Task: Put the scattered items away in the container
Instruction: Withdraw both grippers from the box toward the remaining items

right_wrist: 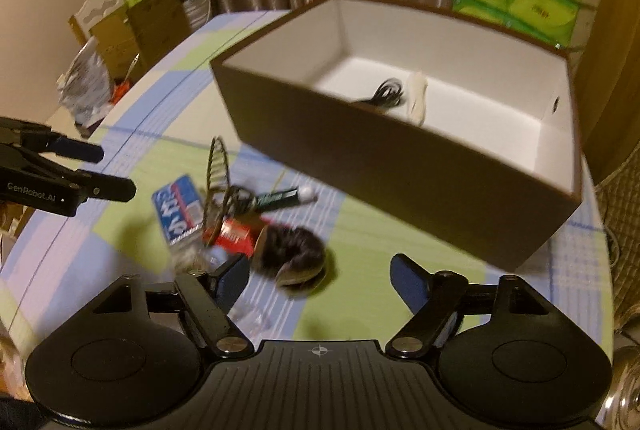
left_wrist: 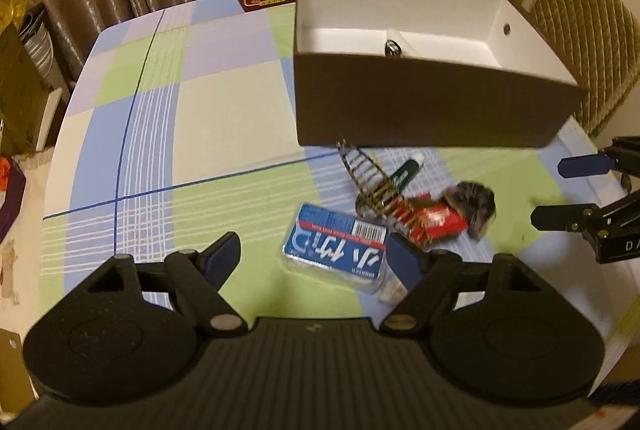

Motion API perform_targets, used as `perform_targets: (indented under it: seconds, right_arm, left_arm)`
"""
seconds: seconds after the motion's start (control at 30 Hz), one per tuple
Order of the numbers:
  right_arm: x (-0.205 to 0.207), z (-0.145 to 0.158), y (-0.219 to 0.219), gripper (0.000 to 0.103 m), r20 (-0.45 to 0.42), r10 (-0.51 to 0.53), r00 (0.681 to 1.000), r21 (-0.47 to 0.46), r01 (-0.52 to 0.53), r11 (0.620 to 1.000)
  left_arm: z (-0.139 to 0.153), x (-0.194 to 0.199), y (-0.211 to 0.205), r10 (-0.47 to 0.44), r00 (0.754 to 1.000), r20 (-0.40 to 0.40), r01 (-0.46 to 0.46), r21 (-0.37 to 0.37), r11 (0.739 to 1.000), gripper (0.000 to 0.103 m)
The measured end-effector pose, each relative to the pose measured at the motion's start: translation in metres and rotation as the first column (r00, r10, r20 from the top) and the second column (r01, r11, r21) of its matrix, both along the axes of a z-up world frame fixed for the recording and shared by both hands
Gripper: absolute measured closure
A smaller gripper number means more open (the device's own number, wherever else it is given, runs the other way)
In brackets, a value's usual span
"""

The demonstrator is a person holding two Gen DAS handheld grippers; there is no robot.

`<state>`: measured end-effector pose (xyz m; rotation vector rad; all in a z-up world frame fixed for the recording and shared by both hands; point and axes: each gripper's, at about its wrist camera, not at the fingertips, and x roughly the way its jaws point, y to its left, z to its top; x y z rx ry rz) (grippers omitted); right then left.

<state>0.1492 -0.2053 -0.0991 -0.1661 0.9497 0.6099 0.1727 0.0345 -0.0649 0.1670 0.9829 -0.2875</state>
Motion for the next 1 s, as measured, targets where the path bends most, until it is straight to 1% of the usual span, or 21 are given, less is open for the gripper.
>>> perform_targets:
  seconds: [0.13, 0.27, 0.43, 0.63, 0.73, 0.77, 0.93, 1.0]
  right_arm:
    - [-0.005, -0.014, 0.002, 0.032, -0.021, 0.019, 1.000, -0.021, -0.019, 1.000]
    - [-0.004, -0.026, 0.002, 0.039, -0.048, 0.024, 0.999, -0.019, -0.025, 1.000]
    - [0.000, -0.035, 0.006, 0.041, -0.050, 0.041, 0.998, -0.044, -0.043, 0.998]
    - [0.009, -0.043, 0.016, 0.043, -0.045, 0.067, 0.997, -0.043, -0.069, 0.997]
    - [0.018, -0.051, 0.024, 0.045, -0.039, 0.078, 0.996, -0.072, -0.081, 0.994]
    - [0.020, -0.054, 0.026, 0.048, -0.041, 0.081, 0.996, -0.078, -0.084, 0.993]
    - [0.028, -0.064, 0.036, 0.055, -0.040, 0.114, 0.993, -0.091, -0.118, 0.989]
    - [0.029, -0.068, 0.038, 0.069, -0.044, 0.132, 0.990, -0.097, -0.136, 0.986]
  left_arm:
    - [-0.006, -0.006, 0.003, -0.012, 1.000, -0.008, 0.012, -0.001, 1.000, 0.027]
    - [-0.011, -0.006, 0.007, -0.009, 1.000, -0.015, 0.009, -0.008, 1.000, 0.028]
    - [-0.018, -0.004, 0.010, -0.020, 1.000, -0.014, 0.020, -0.008, 1.000, 0.028]
    - [-0.028, 0.004, 0.013, -0.025, 0.999, -0.032, 0.025, -0.008, 1.000, 0.028]
    - [-0.032, 0.008, 0.013, -0.025, 0.999, -0.039, 0.024, -0.012, 1.000, 0.028]
    - [-0.033, 0.009, 0.013, -0.027, 0.999, -0.041, 0.027, -0.013, 1.000, 0.028]
    - [-0.039, 0.014, 0.012, -0.051, 0.997, -0.059, 0.051, -0.015, 0.999, 0.028]
    - [-0.041, 0.015, 0.011, -0.059, 0.996, -0.064, 0.058, -0.016, 0.998, 0.028]
